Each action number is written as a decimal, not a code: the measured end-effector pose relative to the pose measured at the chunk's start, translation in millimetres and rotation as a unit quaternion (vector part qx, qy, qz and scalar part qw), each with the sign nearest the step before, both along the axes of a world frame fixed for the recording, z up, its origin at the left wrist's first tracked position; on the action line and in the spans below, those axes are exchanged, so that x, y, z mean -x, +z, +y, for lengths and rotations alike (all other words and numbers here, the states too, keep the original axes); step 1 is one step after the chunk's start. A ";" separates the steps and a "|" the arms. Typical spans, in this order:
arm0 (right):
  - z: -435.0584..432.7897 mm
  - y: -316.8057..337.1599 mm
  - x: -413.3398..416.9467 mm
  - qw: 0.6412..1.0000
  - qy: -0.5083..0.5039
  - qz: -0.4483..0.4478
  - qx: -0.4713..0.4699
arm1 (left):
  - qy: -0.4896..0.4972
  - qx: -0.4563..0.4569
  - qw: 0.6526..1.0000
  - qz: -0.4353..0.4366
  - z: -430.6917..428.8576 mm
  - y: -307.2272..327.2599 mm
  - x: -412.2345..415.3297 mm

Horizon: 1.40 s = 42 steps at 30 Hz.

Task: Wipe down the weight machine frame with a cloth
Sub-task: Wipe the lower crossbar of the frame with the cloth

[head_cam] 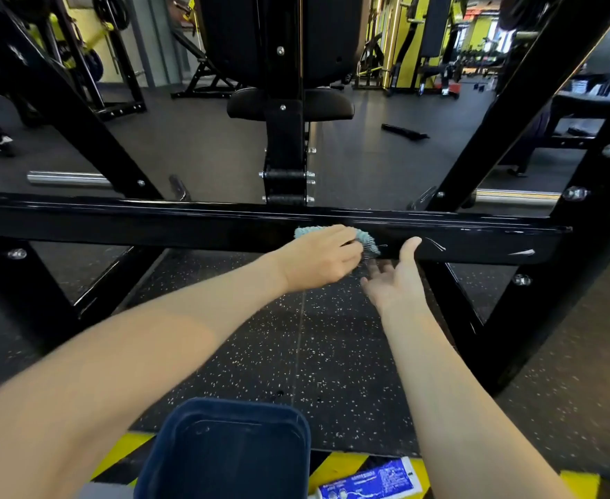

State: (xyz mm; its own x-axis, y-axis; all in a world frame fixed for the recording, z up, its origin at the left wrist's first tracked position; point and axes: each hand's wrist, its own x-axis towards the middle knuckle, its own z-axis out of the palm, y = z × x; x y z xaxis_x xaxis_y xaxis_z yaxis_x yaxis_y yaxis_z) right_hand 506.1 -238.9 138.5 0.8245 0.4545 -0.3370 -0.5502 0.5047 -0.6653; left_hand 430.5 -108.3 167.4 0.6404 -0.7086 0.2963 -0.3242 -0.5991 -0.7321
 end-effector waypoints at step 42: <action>-69.4 0.0 -16.4 0.982 -0.128 0.046 -0.132 | 0.130 -0.095 0.986 -0.037 -89.6 1.3 -71.7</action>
State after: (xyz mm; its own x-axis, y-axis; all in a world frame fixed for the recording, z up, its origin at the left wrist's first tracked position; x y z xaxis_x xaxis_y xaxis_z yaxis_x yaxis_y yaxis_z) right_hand 522.6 -308.3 138.4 0.8948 0.3171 -0.3142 -0.4341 0.7822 -0.4468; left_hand 502.2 -197.8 168.7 0.7892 -0.5704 0.2278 -0.1186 -0.5054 -0.8547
